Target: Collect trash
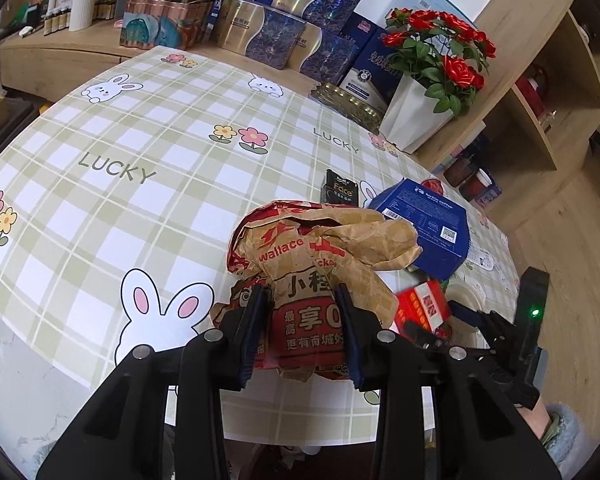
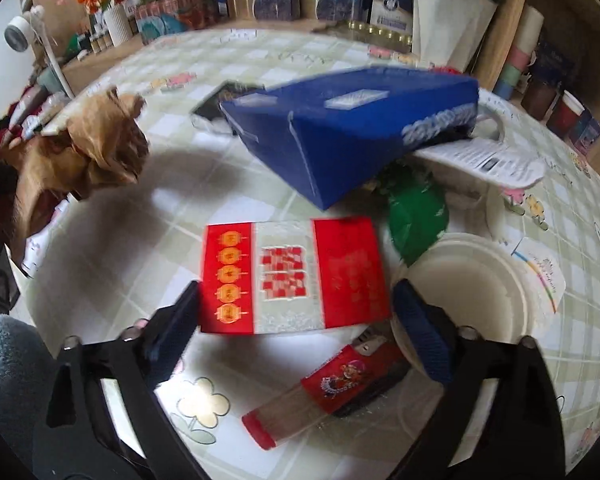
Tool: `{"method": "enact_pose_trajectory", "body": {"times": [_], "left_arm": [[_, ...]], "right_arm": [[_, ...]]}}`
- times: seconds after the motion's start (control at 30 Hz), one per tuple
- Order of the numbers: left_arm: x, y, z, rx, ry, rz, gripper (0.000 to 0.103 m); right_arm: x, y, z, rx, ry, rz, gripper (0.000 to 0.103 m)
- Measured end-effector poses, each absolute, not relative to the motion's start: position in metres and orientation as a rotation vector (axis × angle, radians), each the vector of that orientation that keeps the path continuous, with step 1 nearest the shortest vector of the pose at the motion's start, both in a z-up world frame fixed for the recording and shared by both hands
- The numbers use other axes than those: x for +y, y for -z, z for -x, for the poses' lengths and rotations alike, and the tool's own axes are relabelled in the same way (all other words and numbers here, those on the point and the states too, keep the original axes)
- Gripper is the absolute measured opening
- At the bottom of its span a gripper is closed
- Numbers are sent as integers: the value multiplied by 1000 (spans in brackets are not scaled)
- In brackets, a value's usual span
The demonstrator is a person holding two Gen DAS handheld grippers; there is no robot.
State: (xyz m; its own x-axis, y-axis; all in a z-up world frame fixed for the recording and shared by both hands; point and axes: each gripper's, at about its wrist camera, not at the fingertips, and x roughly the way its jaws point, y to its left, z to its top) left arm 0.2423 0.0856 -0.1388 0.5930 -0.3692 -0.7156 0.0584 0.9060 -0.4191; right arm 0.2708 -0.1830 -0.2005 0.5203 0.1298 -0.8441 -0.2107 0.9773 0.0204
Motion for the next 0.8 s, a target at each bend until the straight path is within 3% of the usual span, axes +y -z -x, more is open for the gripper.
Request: {"method": "enact_pose_trajectory", "body": {"times": [0.4, 0.8], "left_arm": [[87, 124, -221, 883, 272, 375, 35], [84, 122, -194, 881, 297, 406, 35]], "right_arm": [[-194, 157, -233, 874, -231, -19, 88], [-236, 162, -216, 909, -156, -185, 88]]}}
